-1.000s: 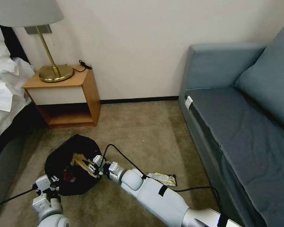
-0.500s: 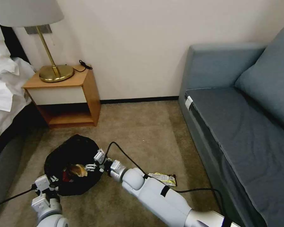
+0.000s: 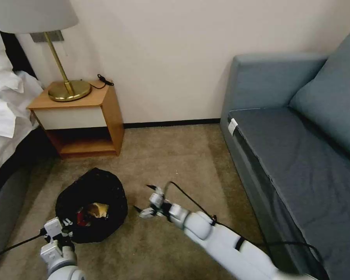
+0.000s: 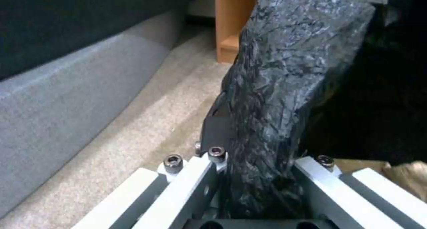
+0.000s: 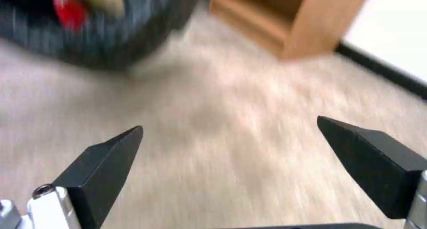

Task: Pick up the trash bin, then pick up the garbage on the floor and place it into the trash bin.

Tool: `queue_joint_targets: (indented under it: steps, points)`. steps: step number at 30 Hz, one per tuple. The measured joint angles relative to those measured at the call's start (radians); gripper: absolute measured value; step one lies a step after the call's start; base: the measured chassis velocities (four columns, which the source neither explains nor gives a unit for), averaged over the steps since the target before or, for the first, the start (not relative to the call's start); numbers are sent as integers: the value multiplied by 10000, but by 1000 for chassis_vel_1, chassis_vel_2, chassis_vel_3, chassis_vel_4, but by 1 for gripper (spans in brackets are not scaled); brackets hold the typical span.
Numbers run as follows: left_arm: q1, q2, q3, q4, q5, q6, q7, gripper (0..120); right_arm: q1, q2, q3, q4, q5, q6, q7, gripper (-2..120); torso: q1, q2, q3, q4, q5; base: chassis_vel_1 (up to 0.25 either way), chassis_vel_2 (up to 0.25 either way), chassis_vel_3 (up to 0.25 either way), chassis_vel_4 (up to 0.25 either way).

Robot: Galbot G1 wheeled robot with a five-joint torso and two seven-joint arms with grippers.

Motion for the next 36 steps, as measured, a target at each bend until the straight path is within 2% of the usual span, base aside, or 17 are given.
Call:
queue_joint_targets:
  steps: [3,10,21,30,36]
  points:
    - [9,-34,23,-8,102,-23,2,2,-614,-553,445,204,-215,-356,-412,100,0,0,0,-1,0,0,0,0,0]
    - [23,-65,55,-29,257,-55,7,2,-1089,-892,829,347,-11,-883,-927,100,1,0,0,1,-3,0,0,0,0]
    - [106,-82,70,-191,388,-104,10,2,-1073,-506,1460,-625,270,-1336,-939,100,0,-1,0,2,-3,0,0,0,0]
    - [166,-58,28,-174,389,-198,10,2,-975,-164,1862,-1785,-71,-1259,-1124,100,0,-1,1,2,-3,0,0,0,0]
    - [160,-127,31,-146,406,-218,13,2,-726,90,2289,-2676,144,-1227,-1471,100,0,-1,1,1,-3,0,0,0,0]
